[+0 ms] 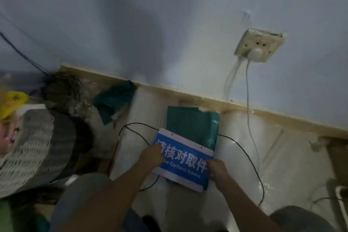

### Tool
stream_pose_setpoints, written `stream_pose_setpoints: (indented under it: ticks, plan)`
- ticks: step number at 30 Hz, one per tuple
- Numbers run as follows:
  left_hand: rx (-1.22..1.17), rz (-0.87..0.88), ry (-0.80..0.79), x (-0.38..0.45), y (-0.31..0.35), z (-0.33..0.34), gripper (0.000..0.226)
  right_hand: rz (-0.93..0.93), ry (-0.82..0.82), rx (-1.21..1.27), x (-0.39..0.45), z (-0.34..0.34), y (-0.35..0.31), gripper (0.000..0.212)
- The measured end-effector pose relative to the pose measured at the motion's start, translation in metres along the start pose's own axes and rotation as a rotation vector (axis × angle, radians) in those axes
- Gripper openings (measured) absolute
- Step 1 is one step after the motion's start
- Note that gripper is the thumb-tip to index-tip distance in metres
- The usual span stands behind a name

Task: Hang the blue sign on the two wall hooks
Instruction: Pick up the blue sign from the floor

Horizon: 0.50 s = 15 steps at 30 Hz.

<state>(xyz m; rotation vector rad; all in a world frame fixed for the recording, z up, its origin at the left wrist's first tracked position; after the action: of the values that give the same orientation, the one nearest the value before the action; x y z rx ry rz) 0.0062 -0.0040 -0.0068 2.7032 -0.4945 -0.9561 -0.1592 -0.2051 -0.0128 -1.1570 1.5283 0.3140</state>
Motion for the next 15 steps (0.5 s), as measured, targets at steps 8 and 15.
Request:
stream_pose_setpoints:
  ticks: [8,15]
  plan:
    - [-0.041,-0.053,0.256,0.057,-0.035,0.052,0.045,0.024,0.034,-0.076,0.135,0.028,0.059,0.034]
    - [-0.152,-0.164,0.243,0.061,-0.03,0.047,0.046,0.084,-0.088,-0.009,0.088,0.033,0.034,0.022]
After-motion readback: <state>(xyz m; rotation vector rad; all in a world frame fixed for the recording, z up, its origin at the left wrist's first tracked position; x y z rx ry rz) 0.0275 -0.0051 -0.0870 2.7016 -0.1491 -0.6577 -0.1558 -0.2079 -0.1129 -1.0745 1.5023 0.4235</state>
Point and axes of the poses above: each hand's wrist, its own x-axis towards the middle knuckle, its own z-axis out of the palm, y = z × x, the point moved 1 cm from there along x, towards the middle knuckle, and after that the axes turned 9 degrees about y, right-handed, at the moved point
